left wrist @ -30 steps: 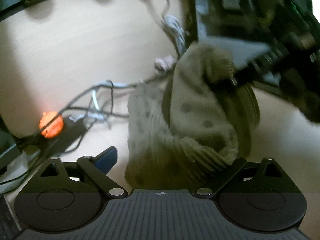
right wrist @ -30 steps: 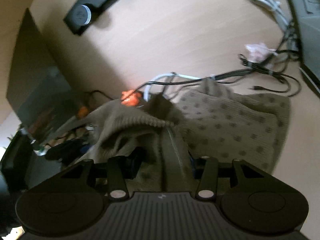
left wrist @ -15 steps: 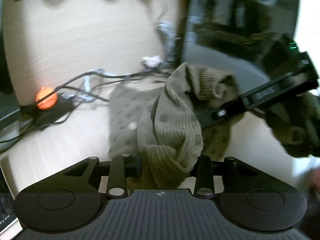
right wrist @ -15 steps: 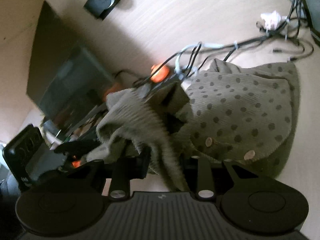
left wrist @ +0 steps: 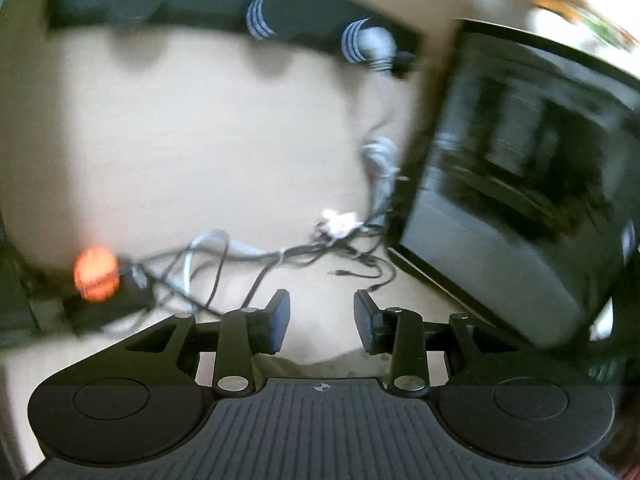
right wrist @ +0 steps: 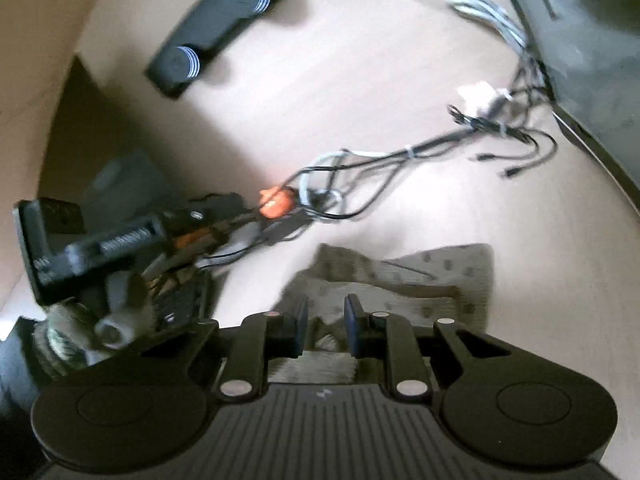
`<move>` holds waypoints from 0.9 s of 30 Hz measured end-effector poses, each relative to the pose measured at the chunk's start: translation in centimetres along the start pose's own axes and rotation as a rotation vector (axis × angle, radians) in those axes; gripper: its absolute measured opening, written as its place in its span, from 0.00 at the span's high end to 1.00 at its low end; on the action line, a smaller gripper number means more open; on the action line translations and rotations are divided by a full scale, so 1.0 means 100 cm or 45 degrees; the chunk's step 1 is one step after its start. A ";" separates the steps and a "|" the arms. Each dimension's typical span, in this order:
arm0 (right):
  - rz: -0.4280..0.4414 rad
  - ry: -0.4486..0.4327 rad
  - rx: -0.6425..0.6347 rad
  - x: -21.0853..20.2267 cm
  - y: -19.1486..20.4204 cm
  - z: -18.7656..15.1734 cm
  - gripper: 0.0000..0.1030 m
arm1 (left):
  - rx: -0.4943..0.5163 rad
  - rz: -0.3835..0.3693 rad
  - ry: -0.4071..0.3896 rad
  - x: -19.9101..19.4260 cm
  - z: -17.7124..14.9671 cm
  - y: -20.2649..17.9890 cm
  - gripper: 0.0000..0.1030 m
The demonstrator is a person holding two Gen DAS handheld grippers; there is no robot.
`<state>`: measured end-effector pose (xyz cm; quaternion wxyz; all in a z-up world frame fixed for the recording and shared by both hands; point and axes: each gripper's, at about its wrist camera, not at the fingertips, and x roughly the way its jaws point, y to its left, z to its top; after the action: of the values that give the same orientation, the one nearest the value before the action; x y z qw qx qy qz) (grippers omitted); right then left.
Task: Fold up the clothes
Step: 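Grasp the bundle edge with both grippers and fold it over again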
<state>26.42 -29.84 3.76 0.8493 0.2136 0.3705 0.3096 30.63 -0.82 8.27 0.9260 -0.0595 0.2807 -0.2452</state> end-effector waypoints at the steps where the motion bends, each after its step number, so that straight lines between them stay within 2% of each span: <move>1: 0.000 0.005 -0.004 0.002 -0.001 -0.001 0.81 | -0.041 0.006 -0.013 -0.007 0.001 0.006 0.58; 2: -0.011 0.013 -0.036 0.003 0.000 -0.005 0.81 | -0.055 0.016 -0.024 -0.019 0.000 0.011 0.46; 4: -0.051 0.030 -0.101 0.004 0.005 -0.014 0.81 | -0.085 0.036 -0.046 -0.050 -0.005 0.017 0.30; 6: -0.095 0.020 -0.179 -0.006 0.013 -0.019 0.80 | -0.134 0.055 -0.068 -0.083 -0.010 0.029 0.22; 7: -0.081 -0.001 -0.242 -0.014 0.021 -0.021 0.79 | -0.170 0.077 -0.080 -0.098 -0.012 0.038 0.19; 8: -0.034 -0.022 -0.318 -0.026 0.031 -0.021 0.68 | -0.206 0.101 -0.088 -0.113 -0.018 0.044 0.19; 9: 0.011 -0.029 -0.377 -0.032 0.041 -0.024 0.47 | -0.224 0.122 -0.088 -0.123 -0.023 0.047 0.18; 11: 0.101 -0.038 -0.486 -0.043 0.059 -0.029 0.31 | -0.241 0.161 -0.076 -0.139 -0.034 0.052 0.17; 12: 0.108 -0.011 -0.523 -0.040 0.064 -0.033 0.31 | -0.237 0.167 -0.057 -0.145 -0.040 0.052 0.16; 15: -0.039 0.100 -0.576 -0.012 0.061 -0.049 0.31 | -0.204 0.082 0.045 -0.157 -0.059 0.048 0.09; 16: -0.102 0.125 -0.574 -0.003 0.056 -0.053 0.31 | -0.172 0.026 0.093 -0.160 -0.064 0.042 0.08; 18: -0.118 0.122 -0.488 0.002 0.041 -0.054 0.25 | -0.090 -0.054 0.187 -0.159 -0.074 0.027 0.07; 21: -0.067 0.071 -0.323 0.004 0.021 -0.047 0.19 | 0.113 -0.074 0.315 -0.147 -0.098 -0.003 0.06; 23: -0.016 0.082 -0.240 0.015 0.010 -0.043 0.19 | 0.239 -0.023 0.365 -0.131 -0.116 -0.019 0.06; 25: 0.035 0.127 -0.168 0.031 0.004 -0.042 0.19 | 0.271 0.018 0.385 -0.110 -0.129 -0.025 0.06; 26: 0.061 0.153 -0.145 0.037 0.003 -0.043 0.20 | 0.255 0.030 0.373 -0.103 -0.131 -0.024 0.06; 27: 0.085 0.175 -0.137 0.042 0.005 -0.045 0.33 | 0.237 0.042 0.361 -0.096 -0.133 -0.022 0.06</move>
<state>25.09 -26.02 -0.93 0.8213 0.1582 0.4033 0.3711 15.51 2.30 2.44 0.8826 0.0663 0.3855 -0.2609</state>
